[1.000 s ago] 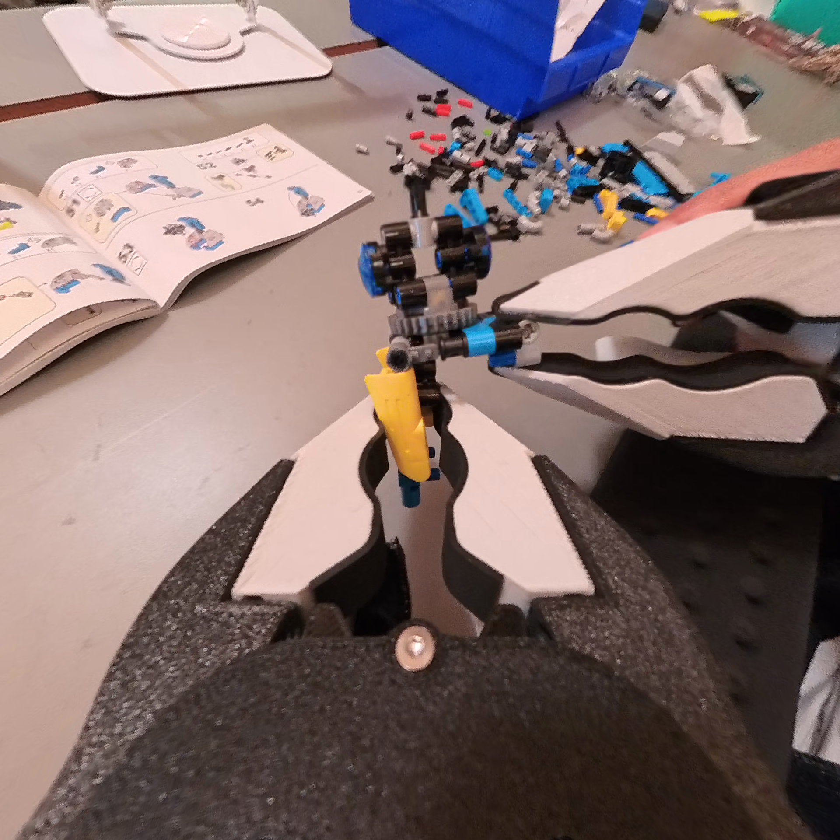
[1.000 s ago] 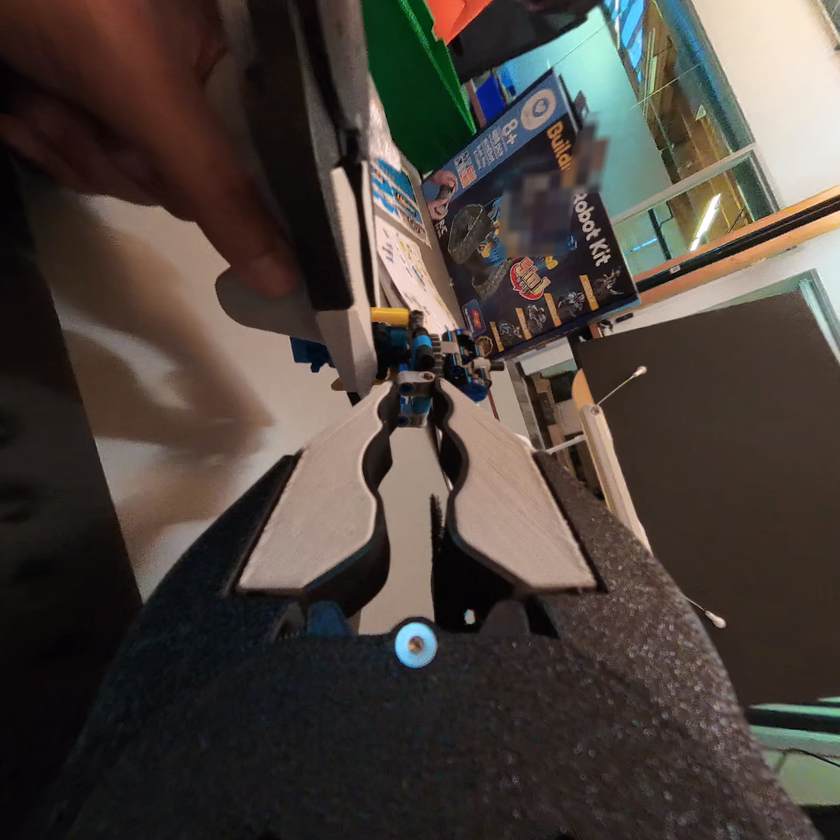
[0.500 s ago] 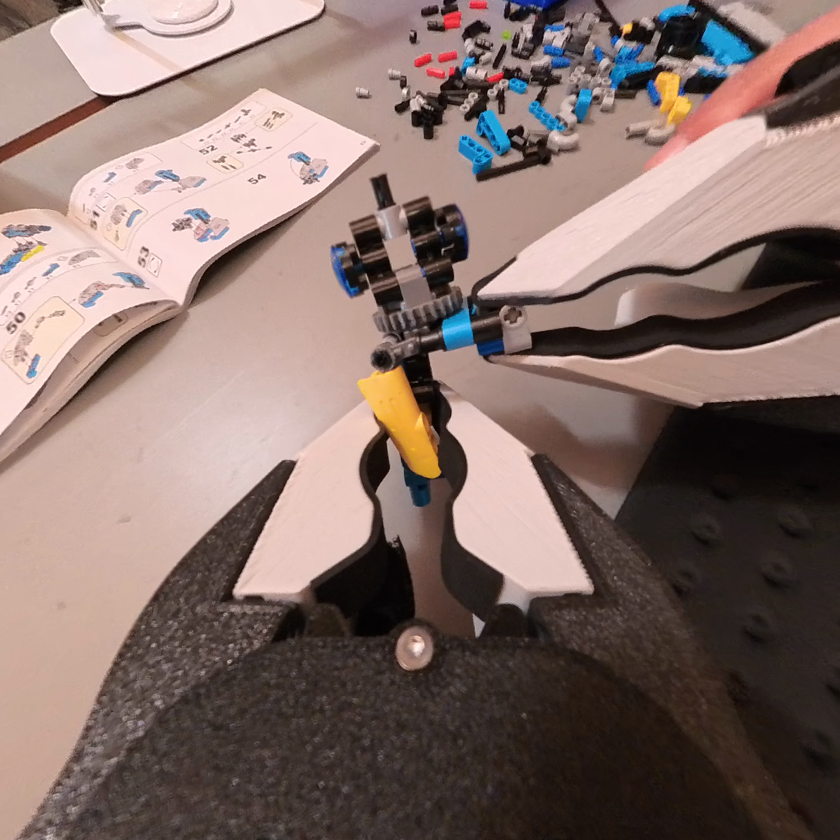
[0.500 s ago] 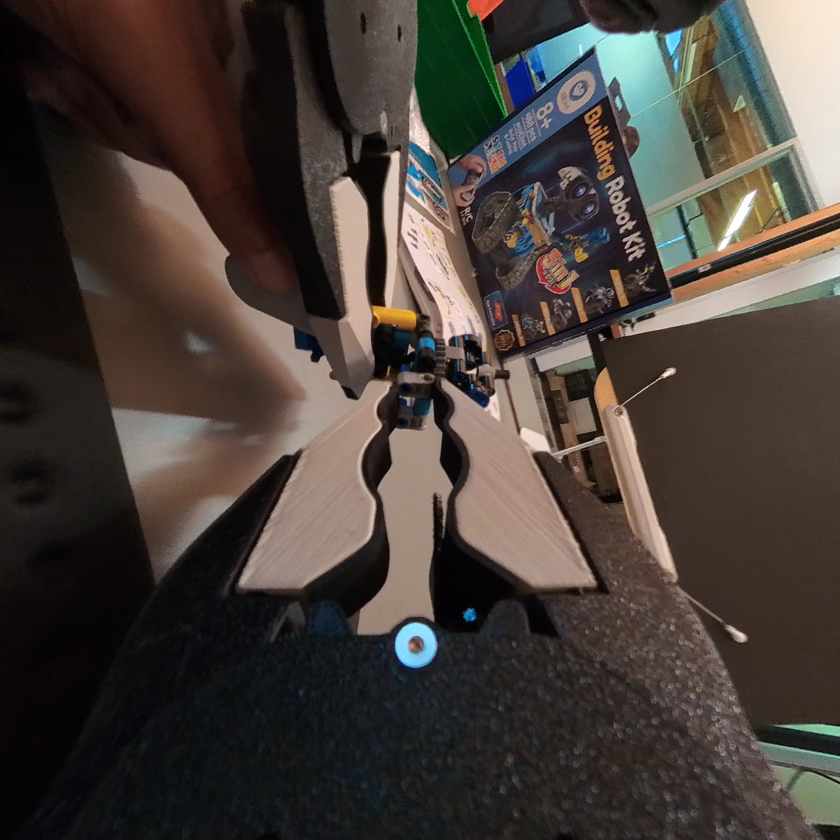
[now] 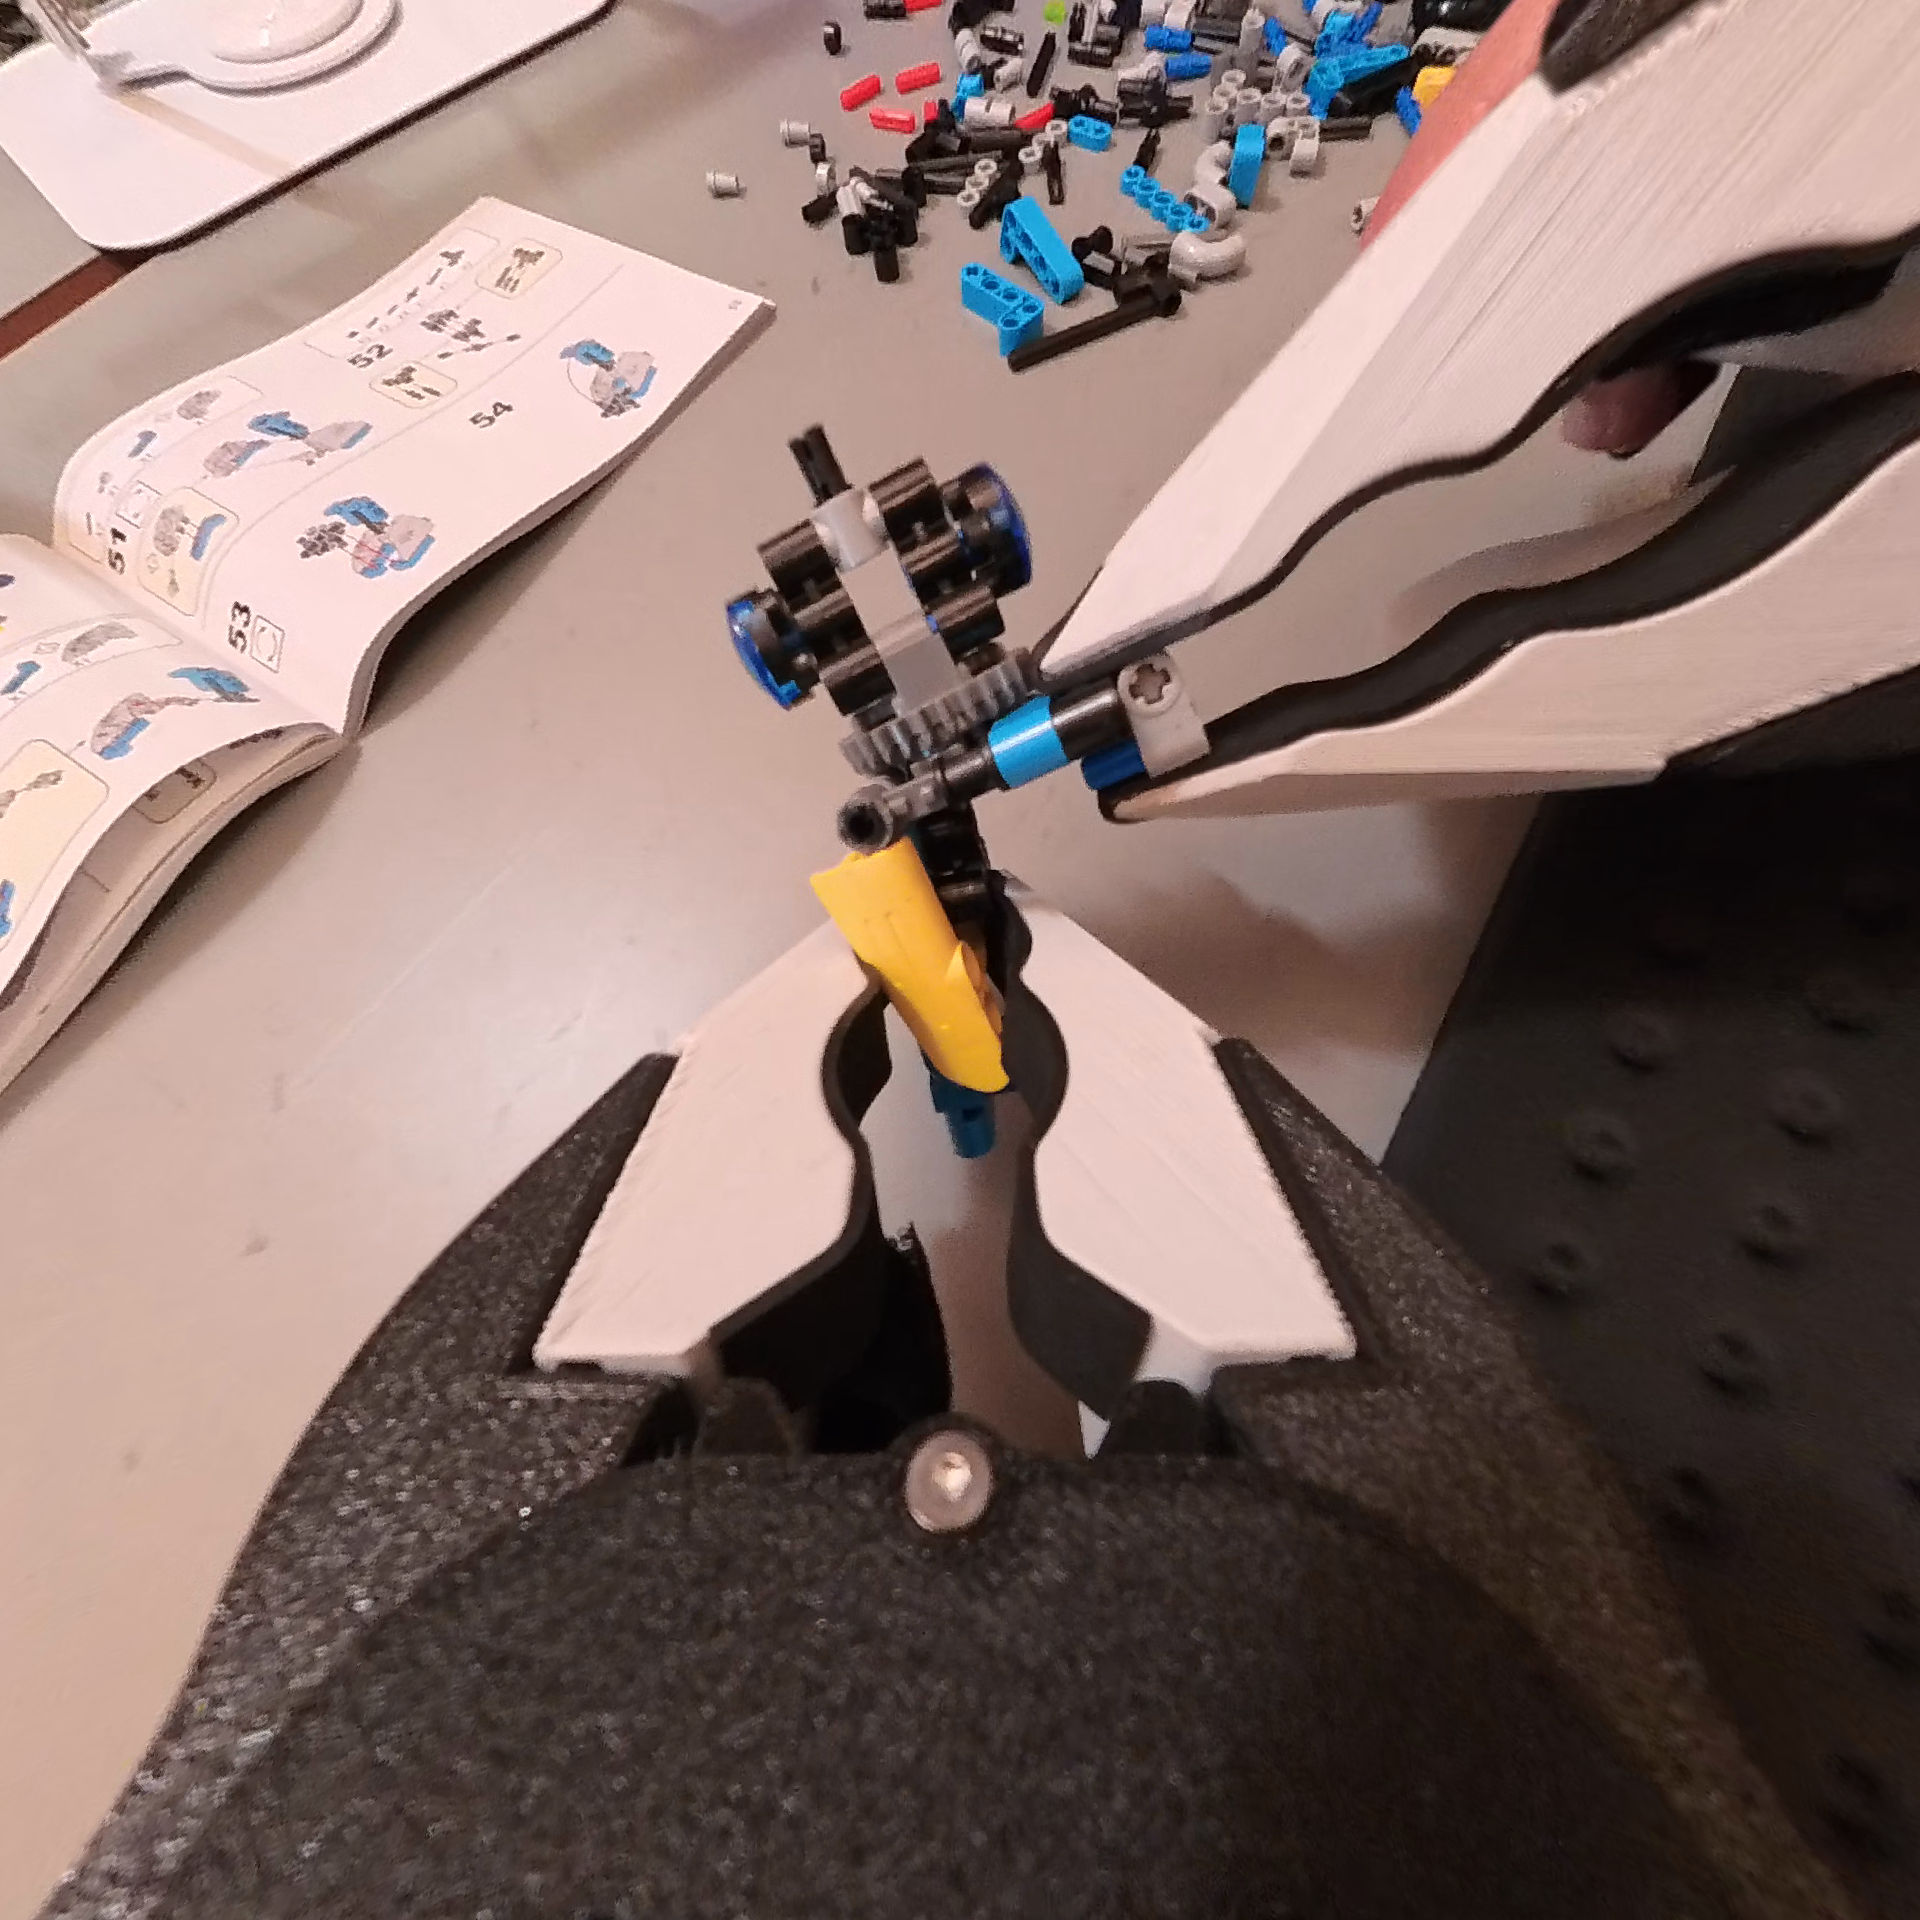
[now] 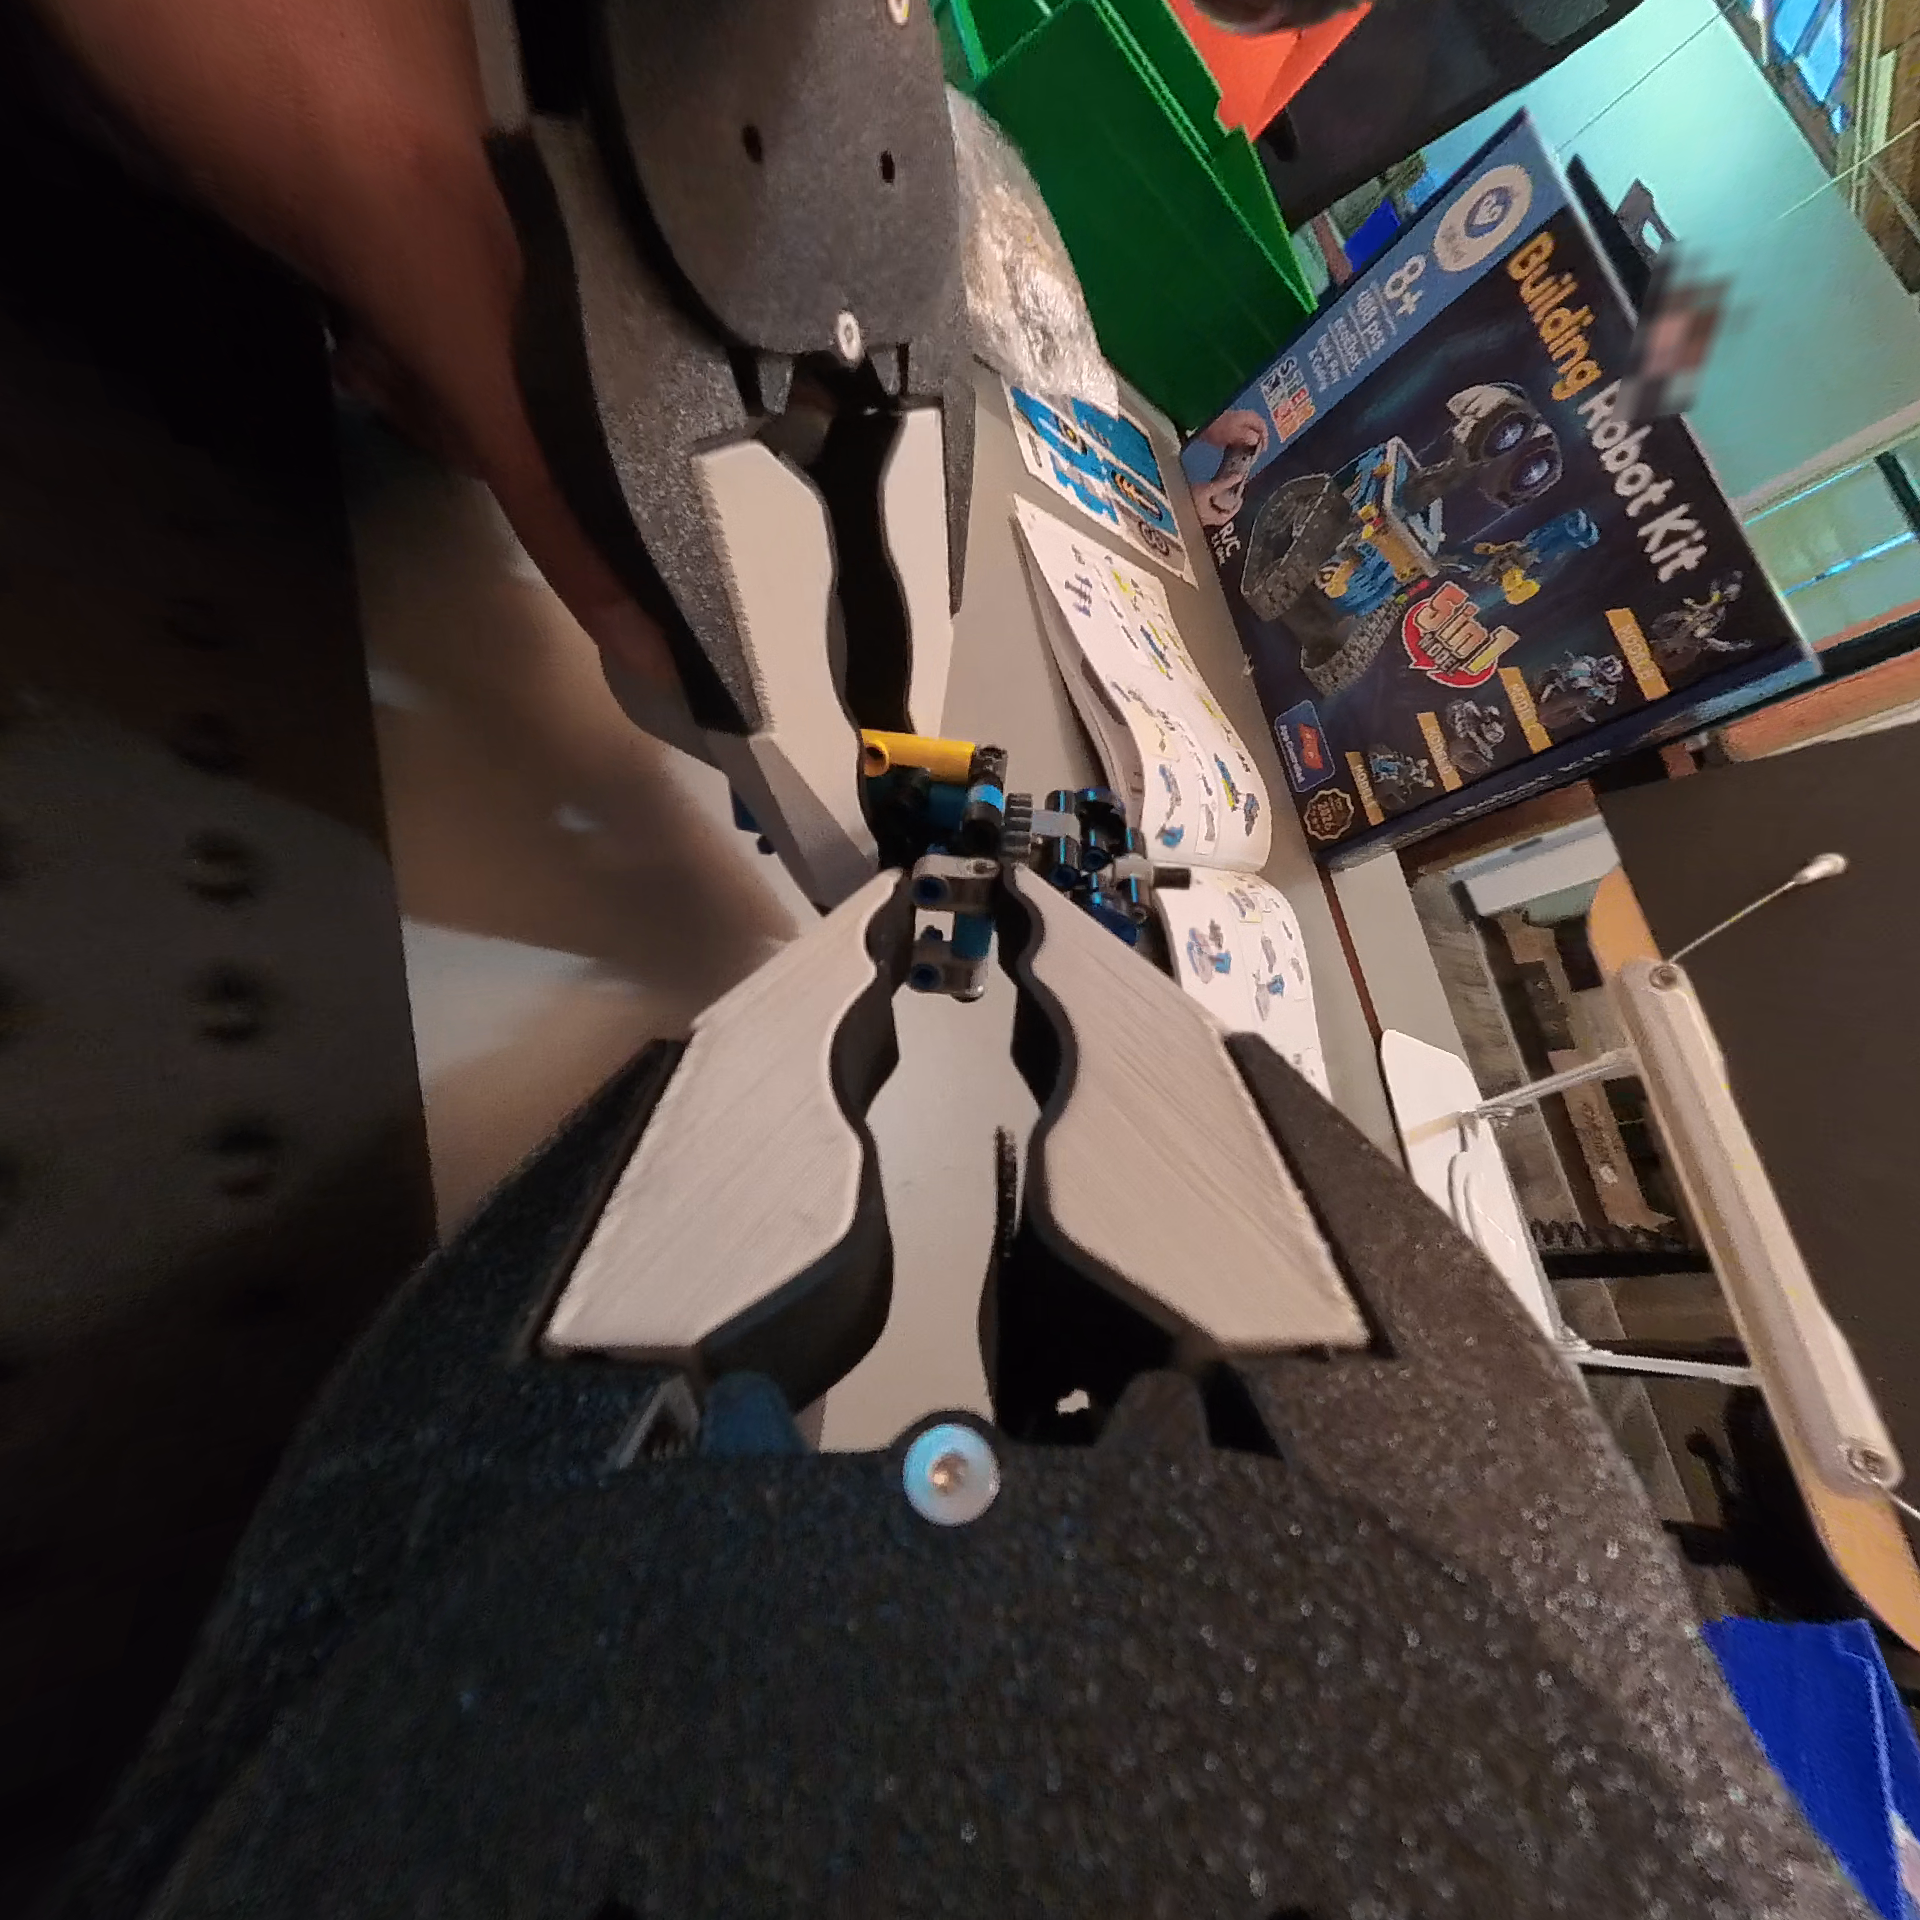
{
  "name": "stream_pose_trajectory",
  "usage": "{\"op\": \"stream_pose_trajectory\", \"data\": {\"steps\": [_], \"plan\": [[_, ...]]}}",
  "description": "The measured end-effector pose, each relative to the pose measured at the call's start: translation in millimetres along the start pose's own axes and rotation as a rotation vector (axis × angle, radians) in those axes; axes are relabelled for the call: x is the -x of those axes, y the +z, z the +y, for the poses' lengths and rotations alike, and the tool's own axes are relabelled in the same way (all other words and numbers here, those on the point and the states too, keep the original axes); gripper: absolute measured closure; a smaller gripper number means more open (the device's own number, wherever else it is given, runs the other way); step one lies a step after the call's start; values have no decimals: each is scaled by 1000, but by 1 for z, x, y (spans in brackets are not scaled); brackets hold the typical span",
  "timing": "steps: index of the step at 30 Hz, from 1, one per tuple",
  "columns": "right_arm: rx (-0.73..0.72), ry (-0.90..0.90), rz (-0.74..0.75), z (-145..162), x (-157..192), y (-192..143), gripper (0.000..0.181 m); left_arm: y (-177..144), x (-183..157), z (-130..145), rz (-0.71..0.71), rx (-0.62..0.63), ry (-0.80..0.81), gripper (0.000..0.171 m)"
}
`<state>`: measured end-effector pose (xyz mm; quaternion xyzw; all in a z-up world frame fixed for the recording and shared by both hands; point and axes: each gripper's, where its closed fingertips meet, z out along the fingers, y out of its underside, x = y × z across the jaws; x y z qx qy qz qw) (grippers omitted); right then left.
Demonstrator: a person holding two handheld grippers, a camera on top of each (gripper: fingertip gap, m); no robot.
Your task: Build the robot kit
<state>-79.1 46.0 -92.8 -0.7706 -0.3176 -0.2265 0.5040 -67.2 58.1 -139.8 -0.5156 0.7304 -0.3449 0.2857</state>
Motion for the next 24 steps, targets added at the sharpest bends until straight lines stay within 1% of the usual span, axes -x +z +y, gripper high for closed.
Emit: {"op": "stream_pose_trajectory", "data": {"steps": [4,6,10,13,15,18,21,23,24], "plan": [[-42,72,-27,-3,-3,-2,166,-1,-3,-4,30,-23,-21,158],[-37,84,-34,-3,-2,-1,166,-1,-3,-2,34,-12,-30,158],[33,-8,25,-1,0,4,166,-1,-1,-1,19,-6,-35,158],[6,49,-19,-1,0,2,166,-1,-2,-1,9,-7,-4,158],[-28,105,-83,-2,0,-3,166,-1,-6,-2,26,-14,8,158],[23,60,-140,4,4,-3,166,2,-6,2,6,17,48,158],[48,-4,-163,7,6,-3,166,3,-7,5,10,32,57,158],[19,20,-172,6,4,-1,166,2,-6,4,15,22,35,158],[-4,19,-150,3,2,0,166,1,-5,1,27,7,8,158]]}}
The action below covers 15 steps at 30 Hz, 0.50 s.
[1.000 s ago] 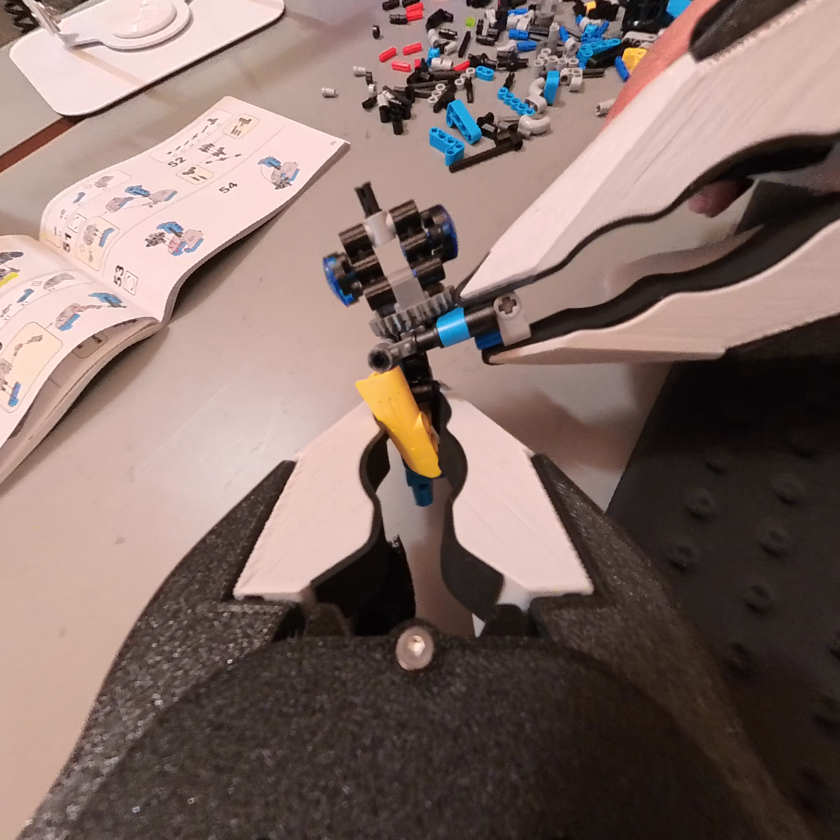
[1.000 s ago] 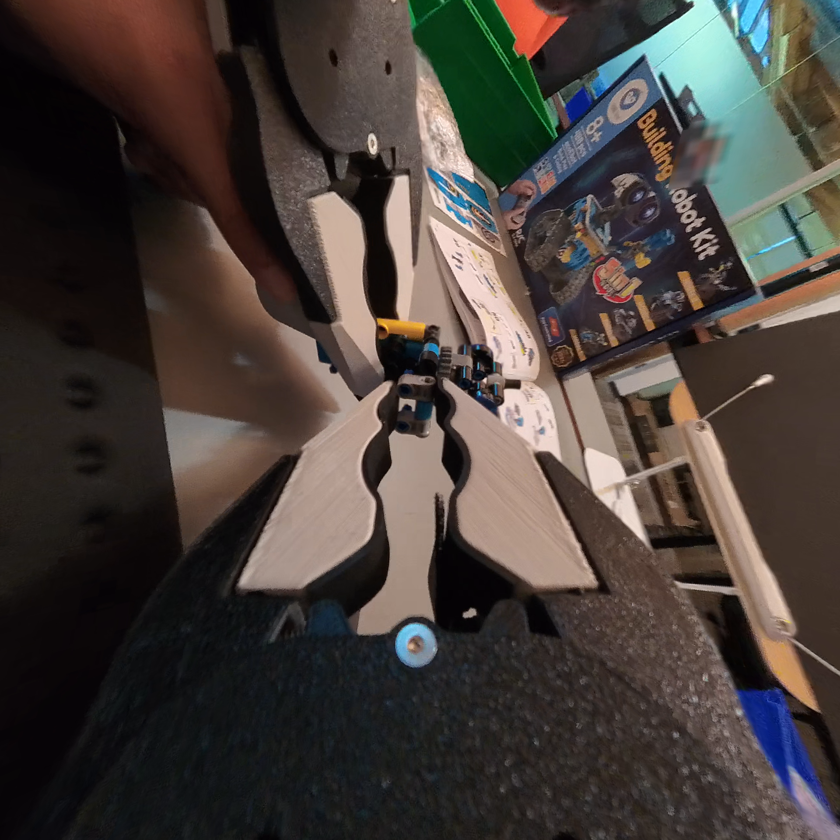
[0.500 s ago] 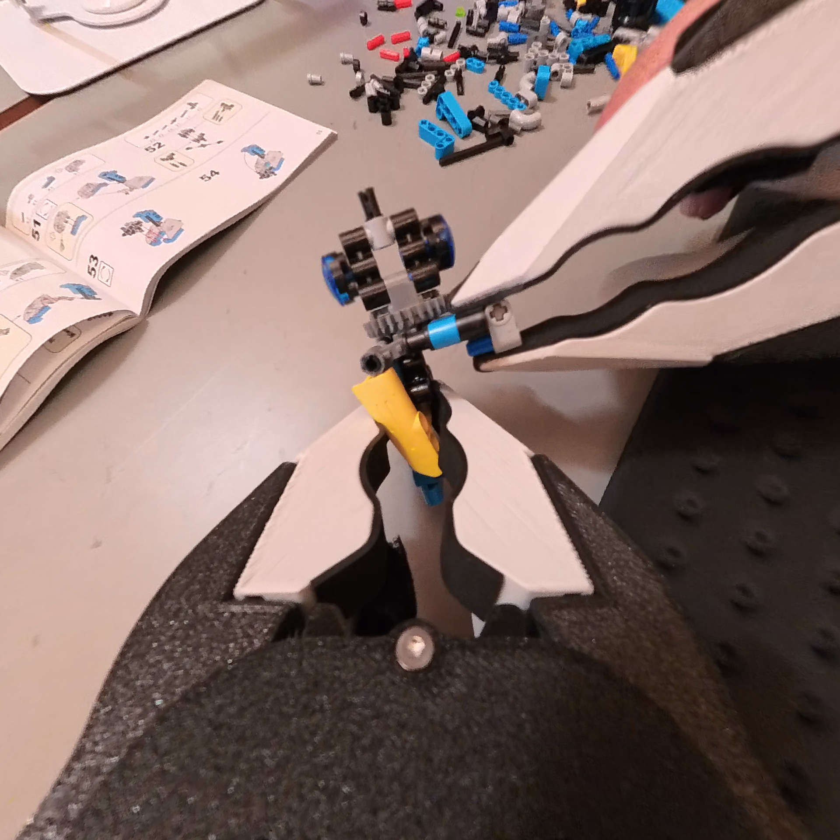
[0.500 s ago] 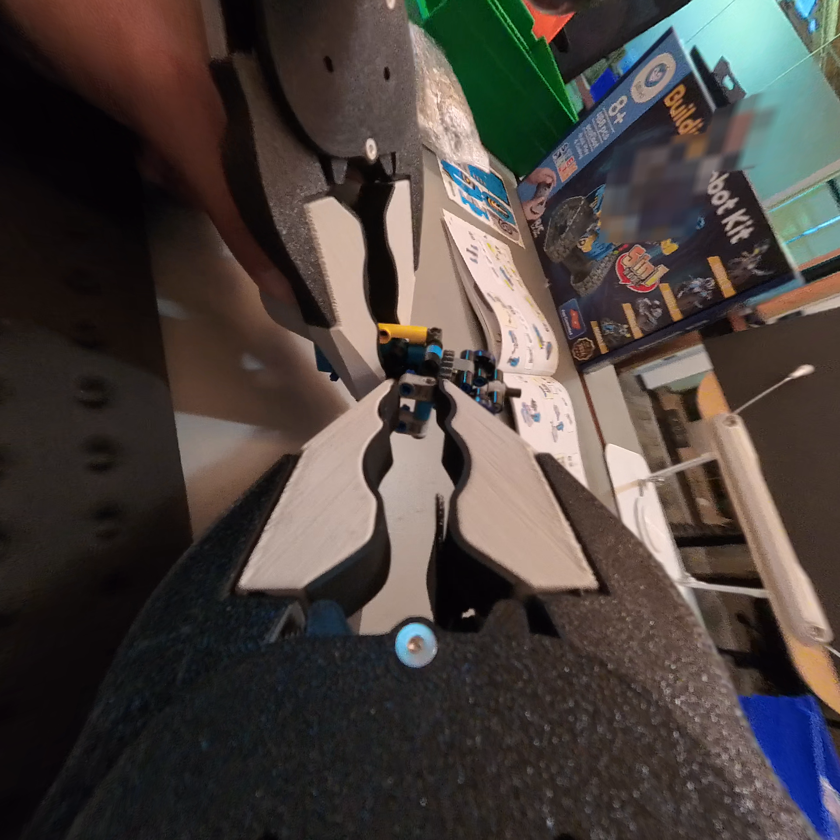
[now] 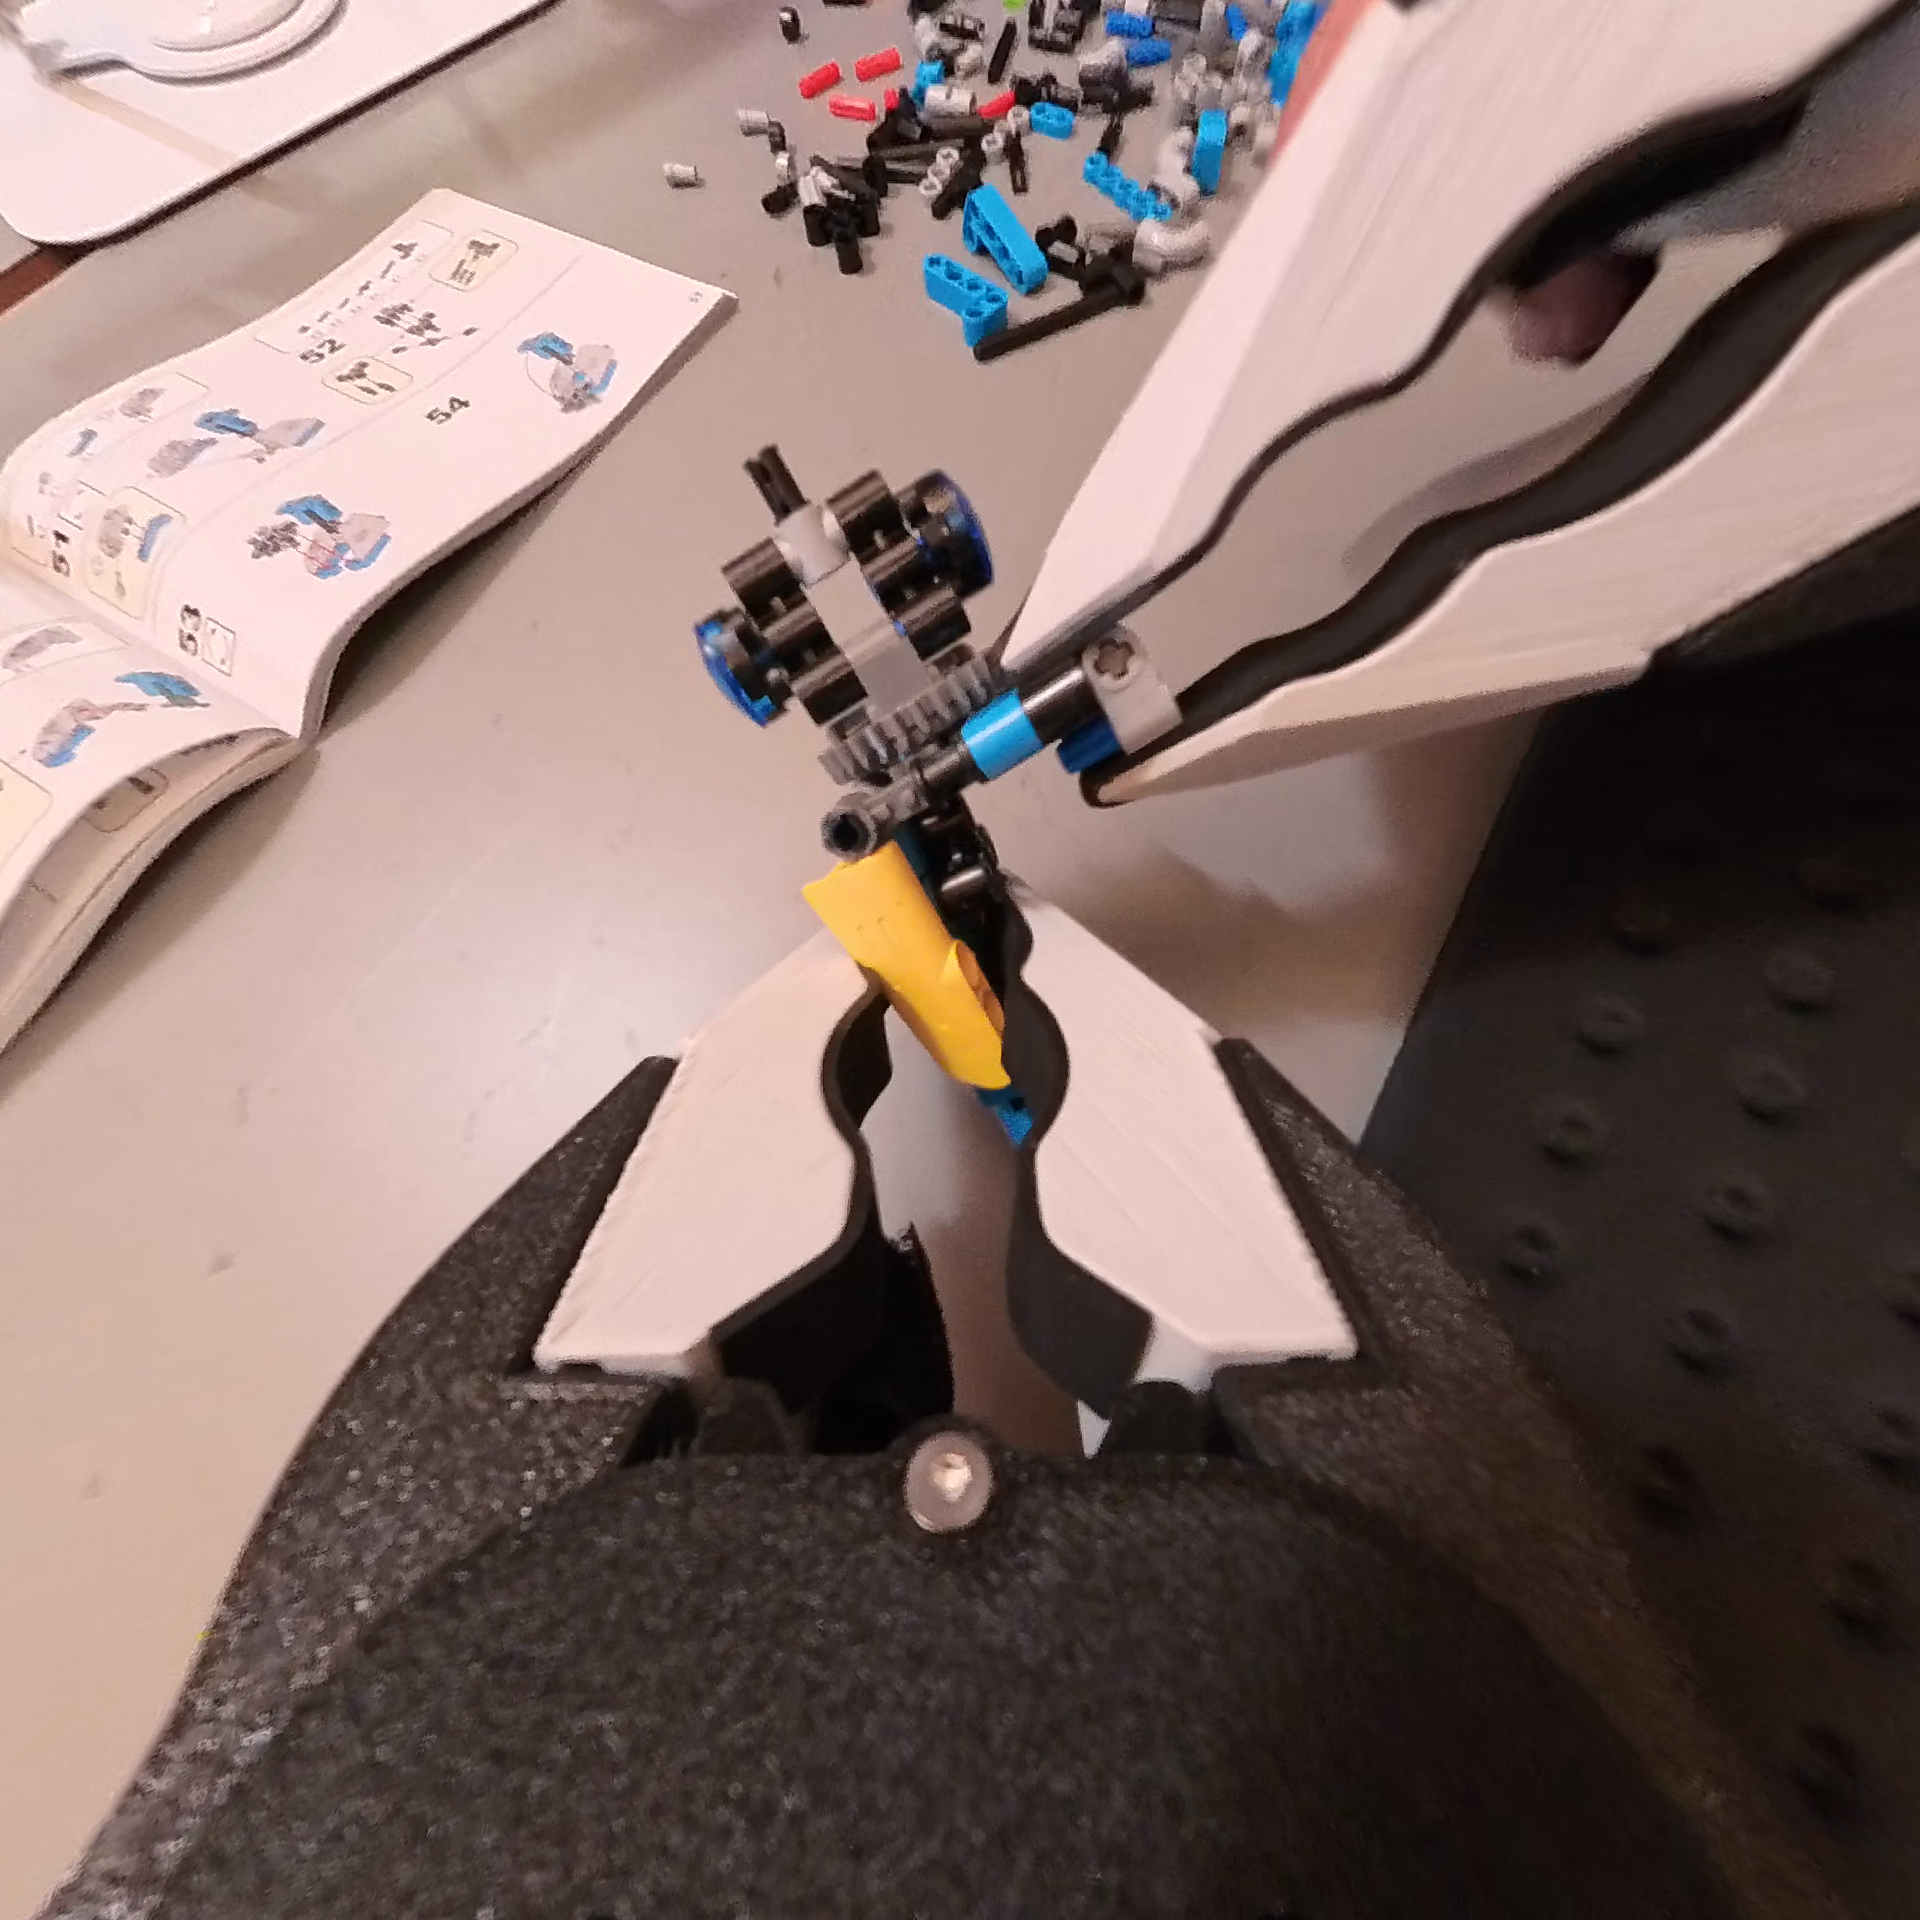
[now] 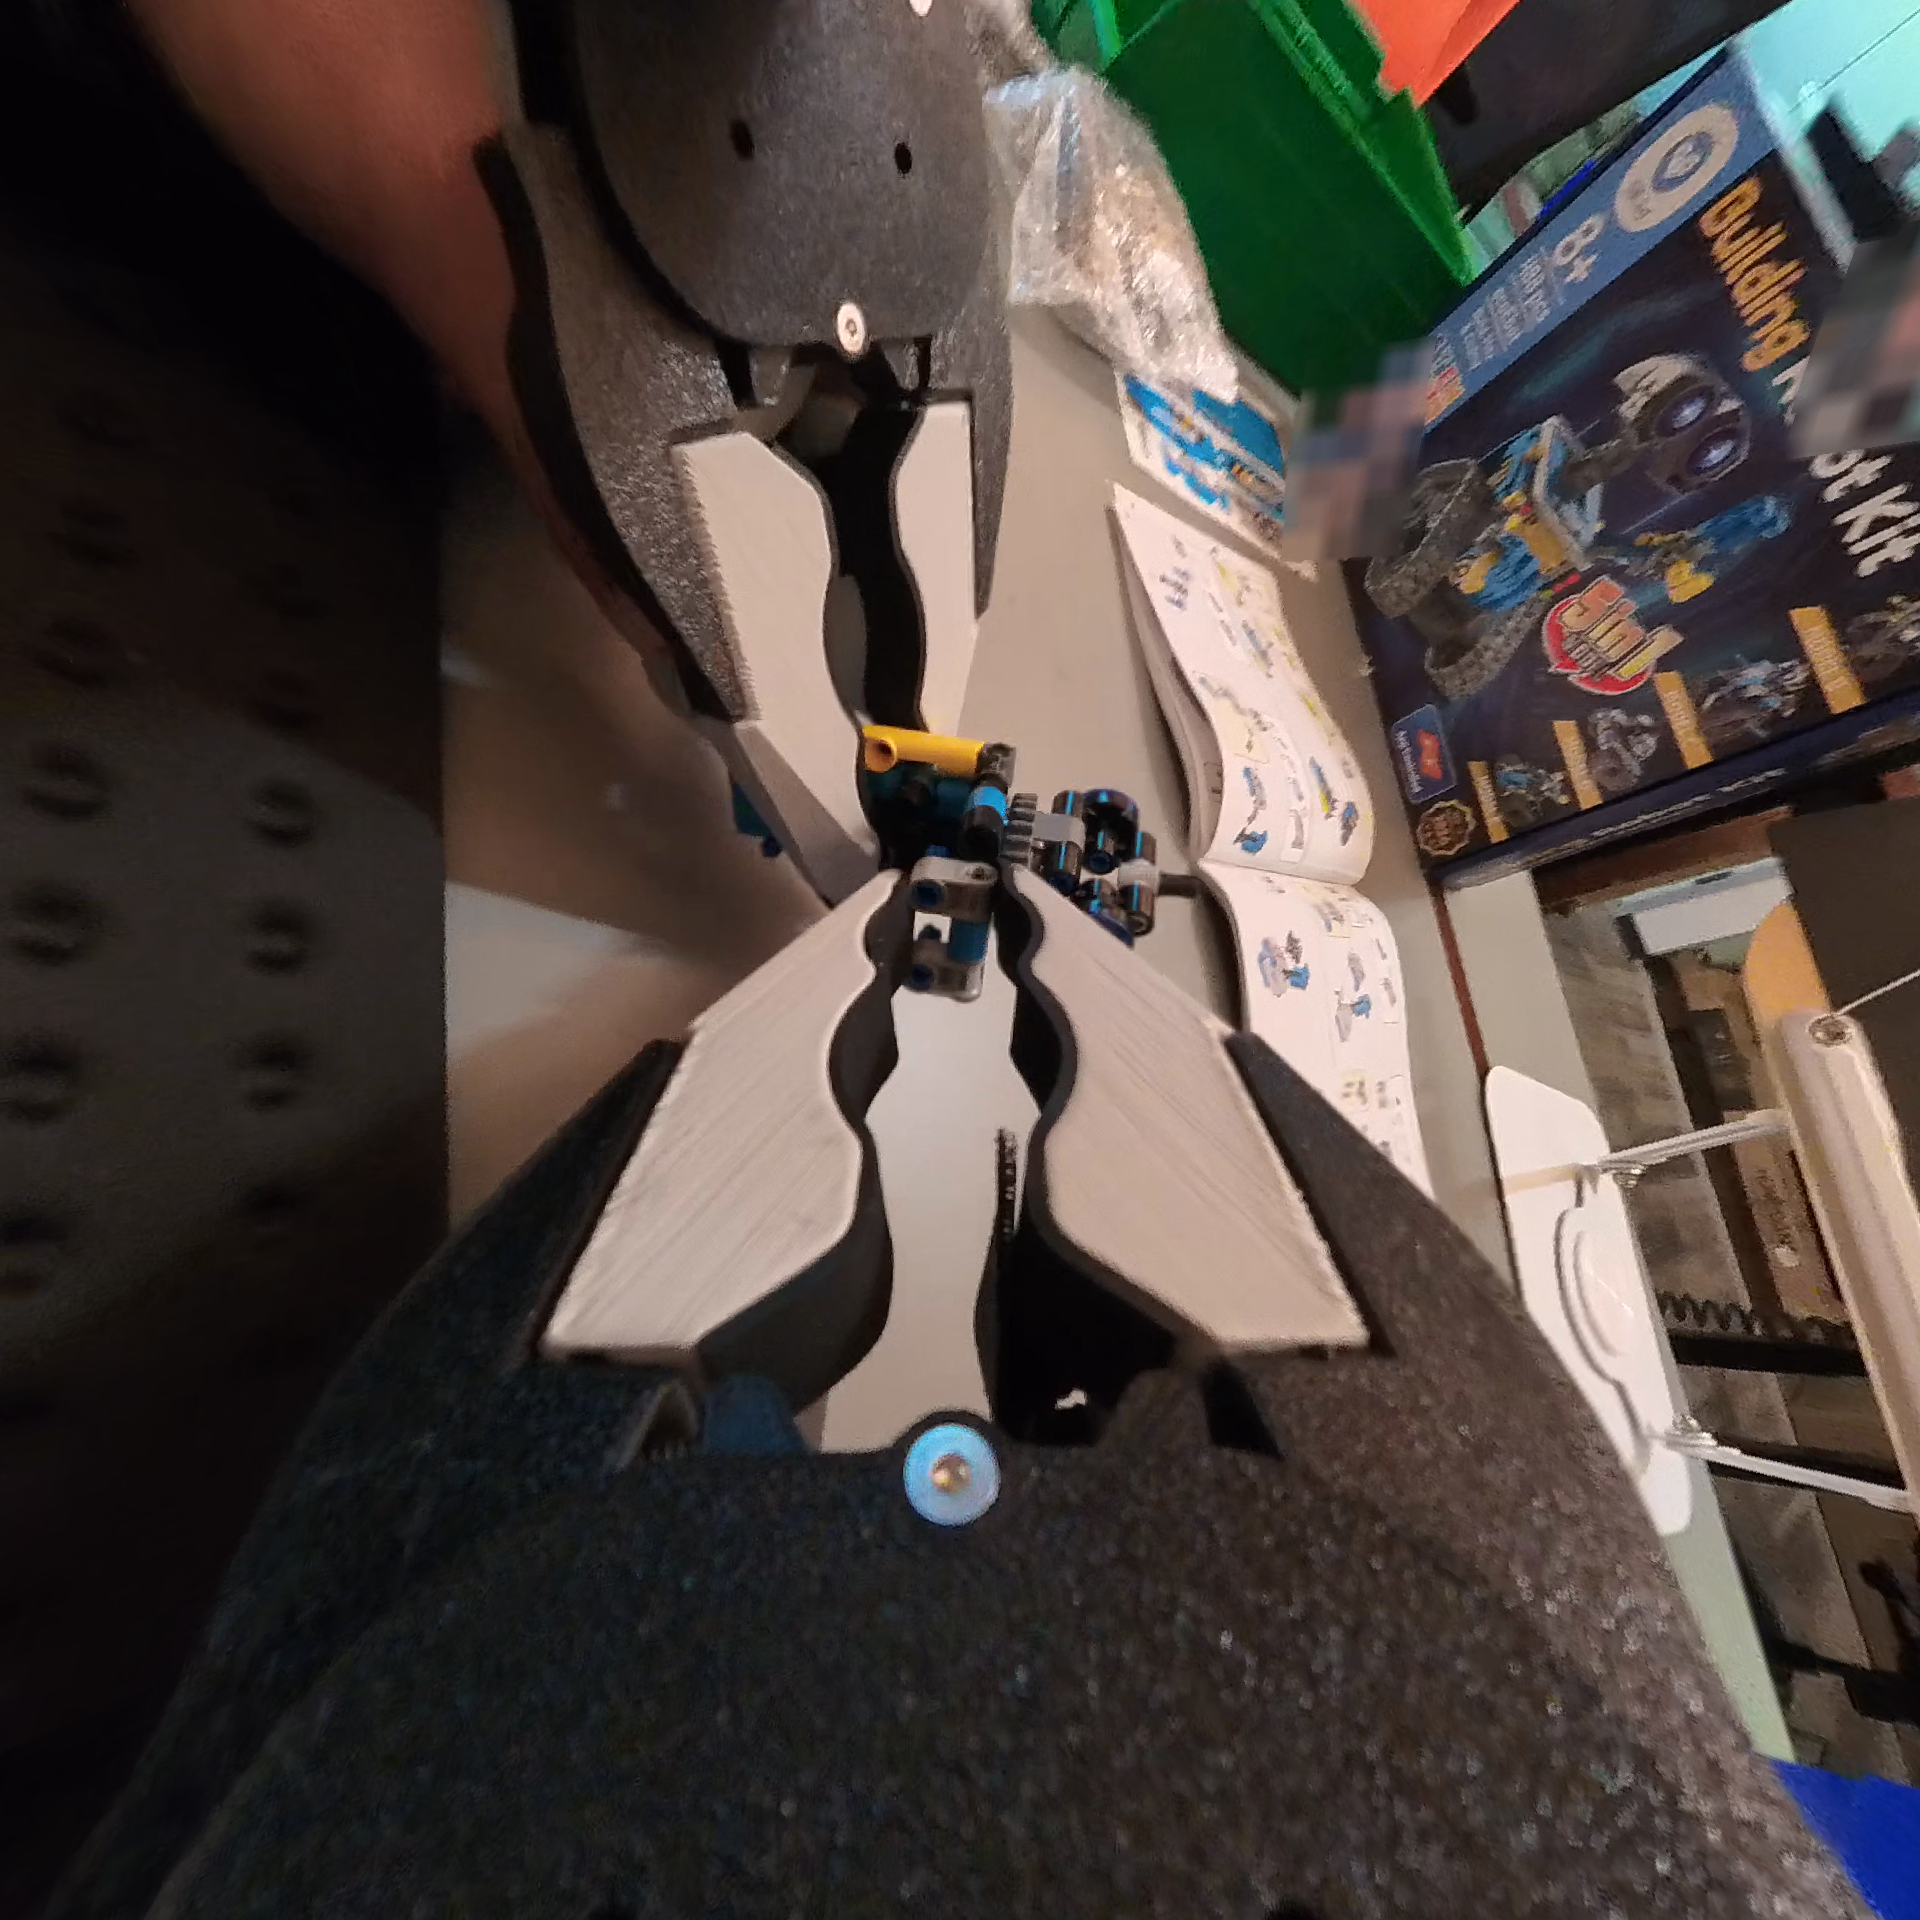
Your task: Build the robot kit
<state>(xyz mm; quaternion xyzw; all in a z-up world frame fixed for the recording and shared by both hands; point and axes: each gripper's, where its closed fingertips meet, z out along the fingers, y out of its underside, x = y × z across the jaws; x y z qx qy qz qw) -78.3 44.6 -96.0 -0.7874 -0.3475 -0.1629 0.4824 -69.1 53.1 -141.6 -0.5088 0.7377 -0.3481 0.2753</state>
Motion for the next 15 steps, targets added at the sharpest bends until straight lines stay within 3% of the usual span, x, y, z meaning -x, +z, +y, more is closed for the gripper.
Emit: {"op": "stream_pose_trajectory", "data": {"steps": [7,13,15], "plan": [[-26,69,-8,0,0,3,166,2,-1,2,31,9,-43,158],[95,-56,52,4,-1,9,166,4,2,5,32,24,-78,158],[80,7,30,2,-1,8,166,3,2,3,39,13,-82,158]]}}
